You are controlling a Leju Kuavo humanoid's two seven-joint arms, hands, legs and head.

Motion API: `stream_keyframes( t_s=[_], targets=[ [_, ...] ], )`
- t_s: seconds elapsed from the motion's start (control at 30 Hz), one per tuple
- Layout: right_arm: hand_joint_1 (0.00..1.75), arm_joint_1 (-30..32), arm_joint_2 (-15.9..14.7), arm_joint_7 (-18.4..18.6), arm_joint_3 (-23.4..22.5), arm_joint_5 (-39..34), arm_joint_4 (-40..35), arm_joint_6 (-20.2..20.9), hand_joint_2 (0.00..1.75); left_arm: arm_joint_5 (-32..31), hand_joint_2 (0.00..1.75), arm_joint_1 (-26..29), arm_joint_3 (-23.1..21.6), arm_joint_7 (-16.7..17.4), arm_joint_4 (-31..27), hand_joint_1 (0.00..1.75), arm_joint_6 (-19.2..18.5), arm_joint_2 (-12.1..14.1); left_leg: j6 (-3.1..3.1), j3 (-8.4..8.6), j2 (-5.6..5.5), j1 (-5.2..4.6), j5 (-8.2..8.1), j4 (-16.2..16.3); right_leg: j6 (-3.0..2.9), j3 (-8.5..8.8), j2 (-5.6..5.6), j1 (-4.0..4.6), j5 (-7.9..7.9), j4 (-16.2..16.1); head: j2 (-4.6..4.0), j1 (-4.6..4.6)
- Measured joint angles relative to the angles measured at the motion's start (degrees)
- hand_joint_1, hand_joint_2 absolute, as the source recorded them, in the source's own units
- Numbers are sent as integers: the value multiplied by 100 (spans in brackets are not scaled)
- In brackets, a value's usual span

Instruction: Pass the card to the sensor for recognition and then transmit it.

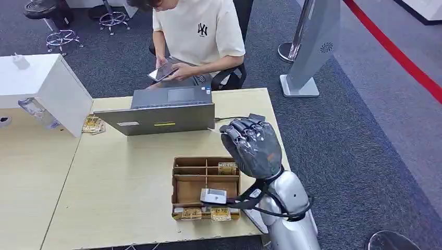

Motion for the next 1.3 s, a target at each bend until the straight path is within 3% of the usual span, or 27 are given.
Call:
stream_keyframes(
  t_s=[0.2, 0.43, 0.57, 0.83, 1.3],
  targets=[
    [175, -1194, -50, 1963, 987, 630, 921, 0, 175, -9, 0, -12, -223, -48, 0, 0, -74, 41, -4, 3, 2, 2, 2, 0, -5, -2, 3, 2, 3, 2, 0, 2],
    [175, -2221, -362, 3303, 2008, 637, 2048, -2, 175, -9, 0, -15, -476, -66, 0, 0, -109, 89, -4, 1, 0, 2, 3, 0, -5, -2, 3, 1, 3, 2, 0, 2],
    [175, -2597, -496, 3673, 2385, 637, 2590, -2, 175, -11, 0, -15, -612, -66, 0, 0, -166, 114, -3, 2, 0, 1, 2, 1, -5, -2, 3, 1, 3, 1, 0, 2],
    [175, -3051, -658, 4021, 2855, 591, 3450, -4, 175, -9, 0, -14, -767, -57, 0, 0, -210, 144, -4, 2, 0, 1, 2, 1, -5, -3, 4, 2, 3, 1, 0, -2],
    [175, -3307, -704, 4353, 3133, 635, 4623, -13, 175, -11, 0, -13, -1051, -28, 0, 0, -195, 188, -3, 2, 0, 1, 2, 1, -5, -3, 4, 1, 3, 1, 0, 0]
  ],
)
